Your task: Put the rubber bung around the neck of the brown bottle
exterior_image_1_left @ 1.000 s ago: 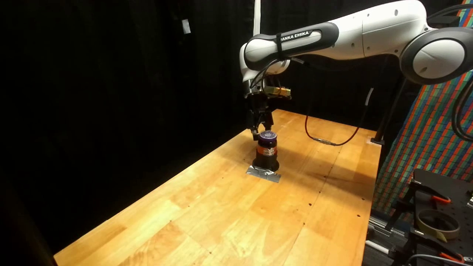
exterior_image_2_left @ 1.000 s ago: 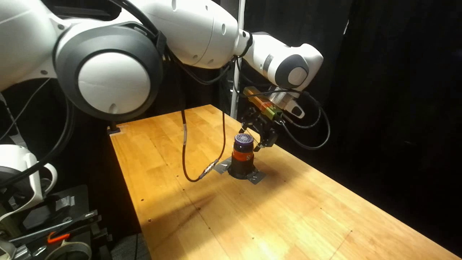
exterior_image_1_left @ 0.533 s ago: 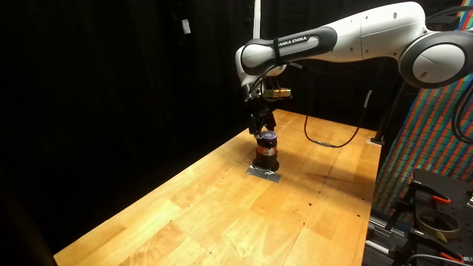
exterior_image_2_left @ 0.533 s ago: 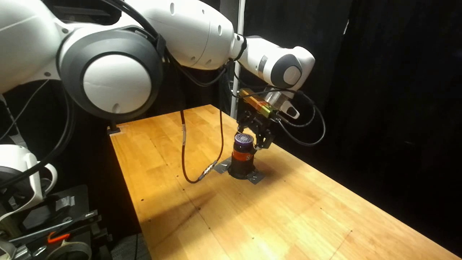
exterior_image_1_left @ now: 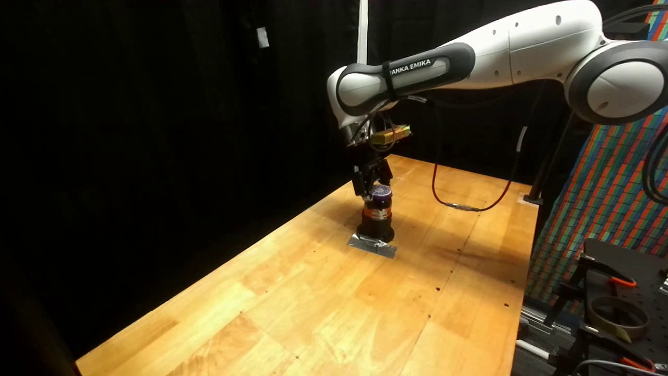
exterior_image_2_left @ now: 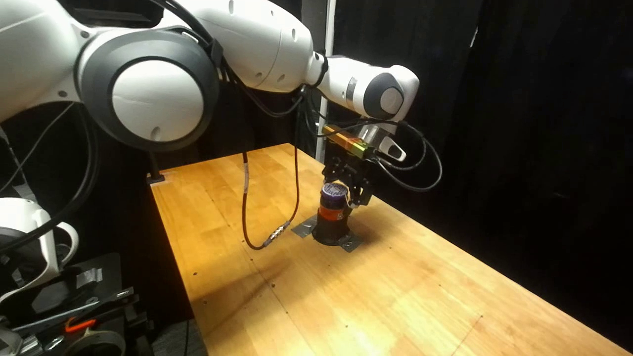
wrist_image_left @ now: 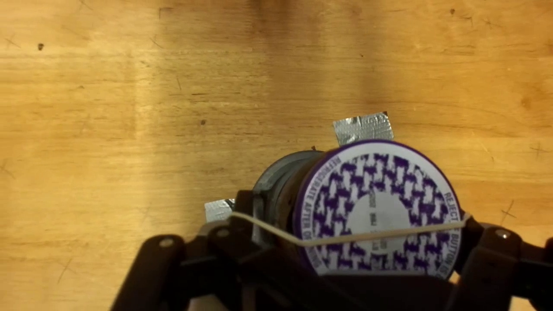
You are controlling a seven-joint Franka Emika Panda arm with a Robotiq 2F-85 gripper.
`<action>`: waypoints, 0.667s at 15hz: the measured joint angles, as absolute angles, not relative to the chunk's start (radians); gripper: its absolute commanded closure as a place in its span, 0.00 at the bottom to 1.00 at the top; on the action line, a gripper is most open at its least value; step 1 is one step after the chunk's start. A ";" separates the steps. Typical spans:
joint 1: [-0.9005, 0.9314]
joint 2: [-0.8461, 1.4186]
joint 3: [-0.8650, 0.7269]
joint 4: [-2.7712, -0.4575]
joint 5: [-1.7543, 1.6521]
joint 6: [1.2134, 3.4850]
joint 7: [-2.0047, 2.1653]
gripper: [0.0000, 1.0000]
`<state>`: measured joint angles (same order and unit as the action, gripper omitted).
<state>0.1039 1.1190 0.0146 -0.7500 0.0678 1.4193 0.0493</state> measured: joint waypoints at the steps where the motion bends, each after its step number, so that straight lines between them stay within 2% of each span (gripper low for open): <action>1: 0.109 1.105 0.012 -0.773 0.060 1.438 0.049 0.00; 10: 0.151 0.884 -0.001 -1.151 -0.017 1.708 0.034 0.00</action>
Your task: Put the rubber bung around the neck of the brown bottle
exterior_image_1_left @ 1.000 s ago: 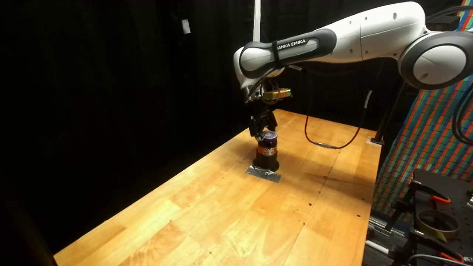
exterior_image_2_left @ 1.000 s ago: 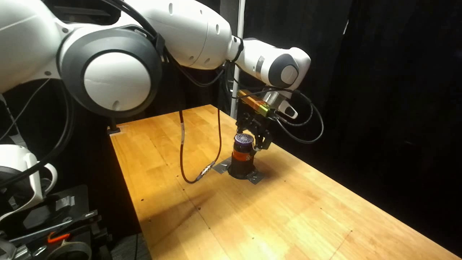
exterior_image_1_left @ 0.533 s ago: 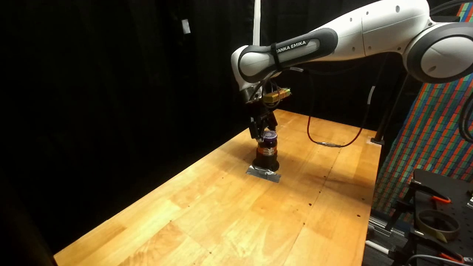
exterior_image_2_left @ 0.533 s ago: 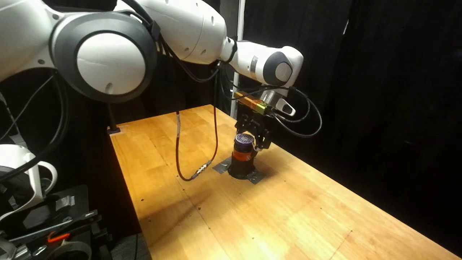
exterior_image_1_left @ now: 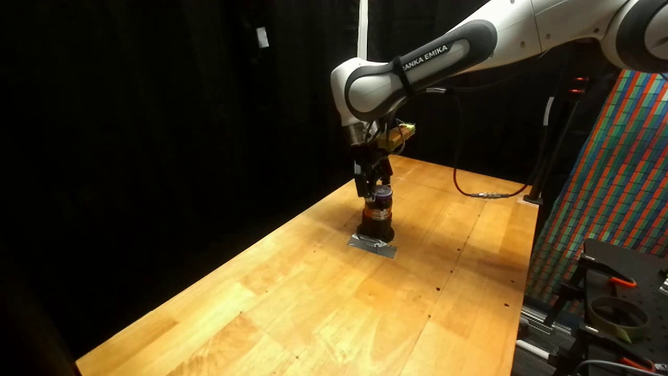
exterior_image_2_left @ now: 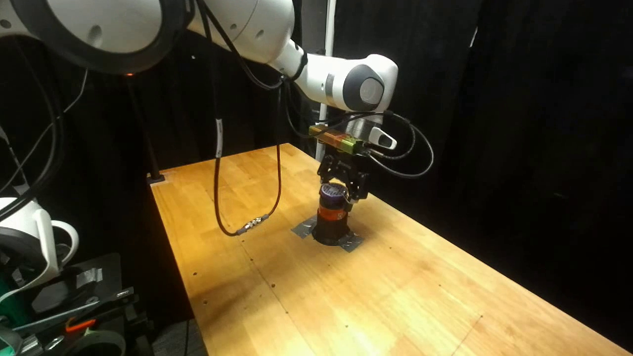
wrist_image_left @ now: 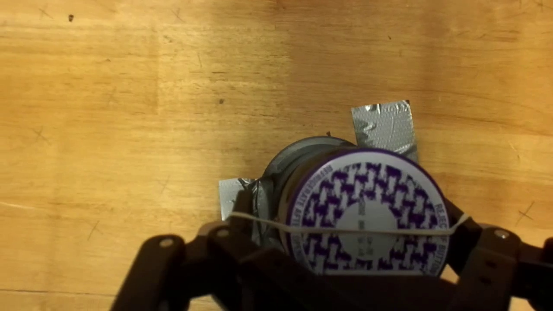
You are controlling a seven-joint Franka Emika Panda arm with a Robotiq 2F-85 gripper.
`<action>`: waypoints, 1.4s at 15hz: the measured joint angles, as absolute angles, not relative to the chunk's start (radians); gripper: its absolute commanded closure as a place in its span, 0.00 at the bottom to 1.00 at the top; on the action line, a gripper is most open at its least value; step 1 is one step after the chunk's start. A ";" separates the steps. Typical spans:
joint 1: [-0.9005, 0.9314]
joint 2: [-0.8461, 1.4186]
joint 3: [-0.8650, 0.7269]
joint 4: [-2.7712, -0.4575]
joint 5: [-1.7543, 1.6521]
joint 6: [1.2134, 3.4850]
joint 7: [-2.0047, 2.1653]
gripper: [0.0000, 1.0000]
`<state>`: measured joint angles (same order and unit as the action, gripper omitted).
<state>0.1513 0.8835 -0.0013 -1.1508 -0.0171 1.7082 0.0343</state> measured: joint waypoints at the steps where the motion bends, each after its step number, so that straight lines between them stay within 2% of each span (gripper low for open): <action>1: 0.151 0.859 0.001 -1.193 -0.022 1.732 0.031 0.00; 9: 0.150 0.665 0.004 -1.543 -0.048 1.951 0.016 0.00; 10: 0.150 0.642 0.004 -1.587 -0.057 1.988 0.017 0.25; 11: 0.150 0.619 0.004 -1.632 -0.068 2.028 0.017 0.26; 12: 0.150 0.595 0.004 -1.677 -0.082 2.073 0.017 0.32; 18: 0.150 0.459 0.001 -1.963 -0.212 2.423 0.036 0.80; 19: 0.150 0.438 -0.002 -2.012 -0.237 2.492 0.042 0.86; 21: 0.150 0.401 -0.015 -2.118 -0.295 2.642 0.058 0.90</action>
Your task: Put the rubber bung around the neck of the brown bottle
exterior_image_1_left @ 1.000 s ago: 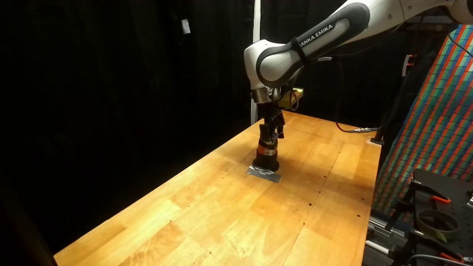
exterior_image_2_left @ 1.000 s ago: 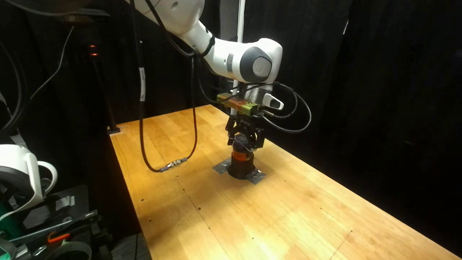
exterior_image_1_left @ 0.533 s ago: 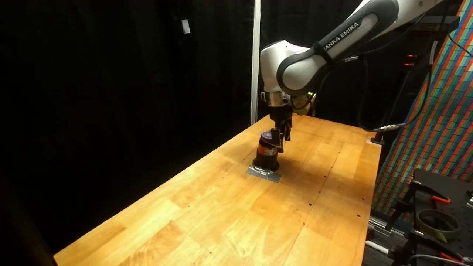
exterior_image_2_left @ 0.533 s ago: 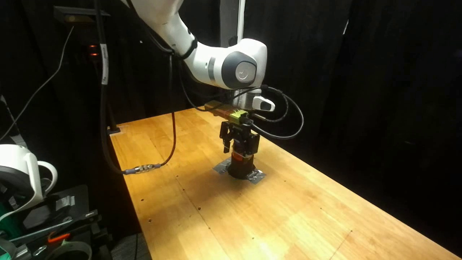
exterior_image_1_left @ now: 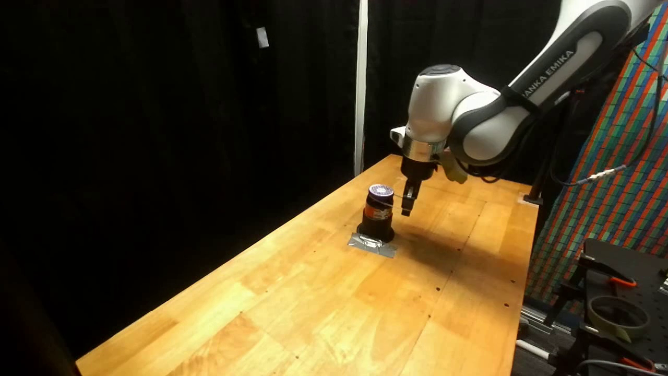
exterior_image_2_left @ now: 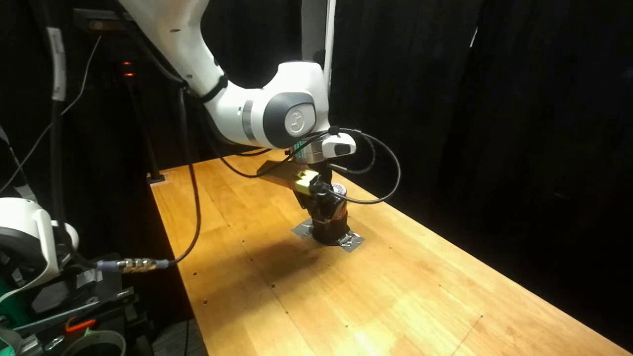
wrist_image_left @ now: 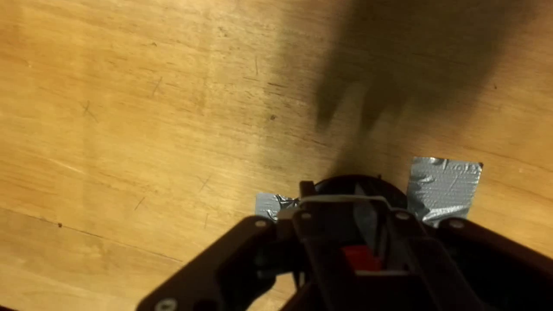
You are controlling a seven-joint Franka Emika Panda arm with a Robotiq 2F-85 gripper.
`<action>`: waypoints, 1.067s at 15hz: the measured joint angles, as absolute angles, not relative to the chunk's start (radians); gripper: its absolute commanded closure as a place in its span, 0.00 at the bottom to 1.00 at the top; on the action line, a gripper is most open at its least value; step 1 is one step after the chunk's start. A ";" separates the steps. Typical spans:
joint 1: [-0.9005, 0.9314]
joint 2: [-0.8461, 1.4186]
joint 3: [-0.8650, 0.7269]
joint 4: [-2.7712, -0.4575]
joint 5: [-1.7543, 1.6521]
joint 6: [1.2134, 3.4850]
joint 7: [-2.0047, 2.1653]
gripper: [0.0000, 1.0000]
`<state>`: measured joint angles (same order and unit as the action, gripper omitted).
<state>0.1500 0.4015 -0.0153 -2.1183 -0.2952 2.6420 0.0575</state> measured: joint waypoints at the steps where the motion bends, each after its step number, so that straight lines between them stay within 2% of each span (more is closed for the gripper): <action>1: 0.150 0.386 -0.027 -2.173 -0.330 2.726 0.066 0.91; 5: 0.167 0.343 -0.133 -2.383 -0.565 3.094 0.183 0.85; 8: 0.269 0.349 -0.348 -2.466 -0.737 3.379 0.261 0.86; 11: 0.388 0.388 -0.528 -2.510 -0.649 3.635 0.132 0.87; 14: 0.405 0.463 -0.516 -2.565 -0.519 3.865 -0.009 0.87; 16: 0.320 0.520 -0.388 -2.594 -0.424 3.996 -0.119 0.87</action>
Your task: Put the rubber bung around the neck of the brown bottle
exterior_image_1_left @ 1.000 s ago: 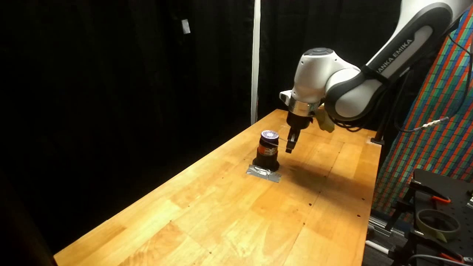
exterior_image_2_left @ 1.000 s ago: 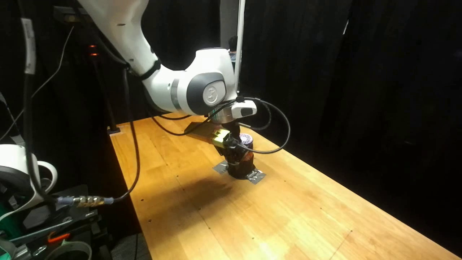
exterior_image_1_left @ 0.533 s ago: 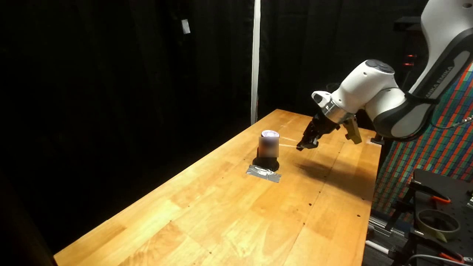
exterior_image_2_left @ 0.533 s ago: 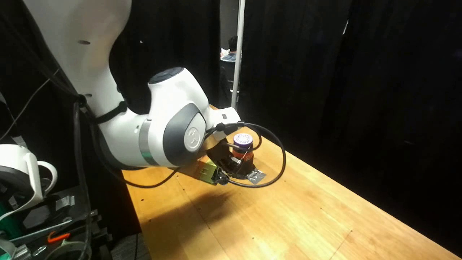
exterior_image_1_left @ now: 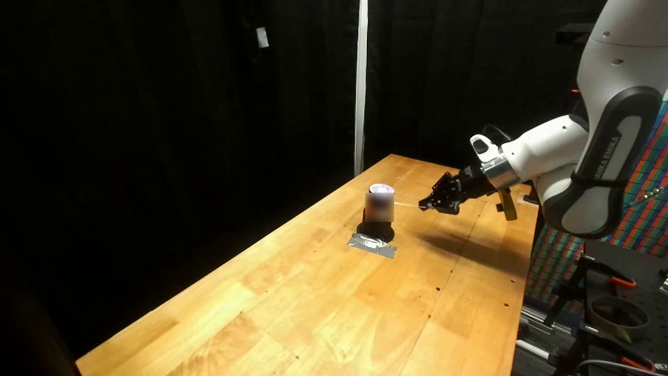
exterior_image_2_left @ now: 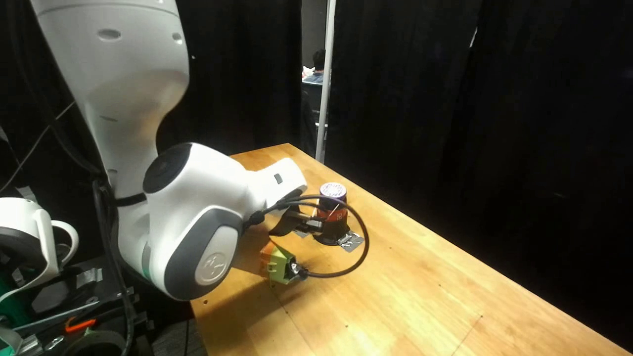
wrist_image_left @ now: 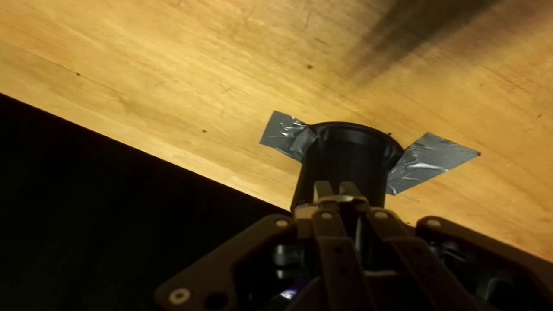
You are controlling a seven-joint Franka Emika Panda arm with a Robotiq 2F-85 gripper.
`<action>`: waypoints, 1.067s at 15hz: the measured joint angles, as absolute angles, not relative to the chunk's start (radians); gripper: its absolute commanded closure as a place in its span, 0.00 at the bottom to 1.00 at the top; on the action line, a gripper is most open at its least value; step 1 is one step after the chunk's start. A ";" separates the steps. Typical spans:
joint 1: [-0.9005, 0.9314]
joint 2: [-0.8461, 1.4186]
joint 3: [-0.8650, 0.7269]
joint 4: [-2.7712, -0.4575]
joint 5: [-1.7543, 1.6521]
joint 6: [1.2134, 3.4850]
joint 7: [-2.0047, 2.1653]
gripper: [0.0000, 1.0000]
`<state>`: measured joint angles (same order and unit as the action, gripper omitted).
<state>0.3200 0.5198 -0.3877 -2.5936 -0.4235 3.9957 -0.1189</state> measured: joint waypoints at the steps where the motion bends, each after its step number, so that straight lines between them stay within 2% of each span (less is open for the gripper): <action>1: 0.268 0.551 -0.320 -2.600 -0.391 4.061 -0.171 0.88; 4: 0.157 0.659 -0.204 -2.593 -0.354 4.258 -0.289 0.87; 9: -0.101 0.690 0.034 -2.454 -0.358 4.223 -0.495 0.87; 16: -0.385 0.742 0.296 -2.423 -0.377 4.219 -0.781 0.88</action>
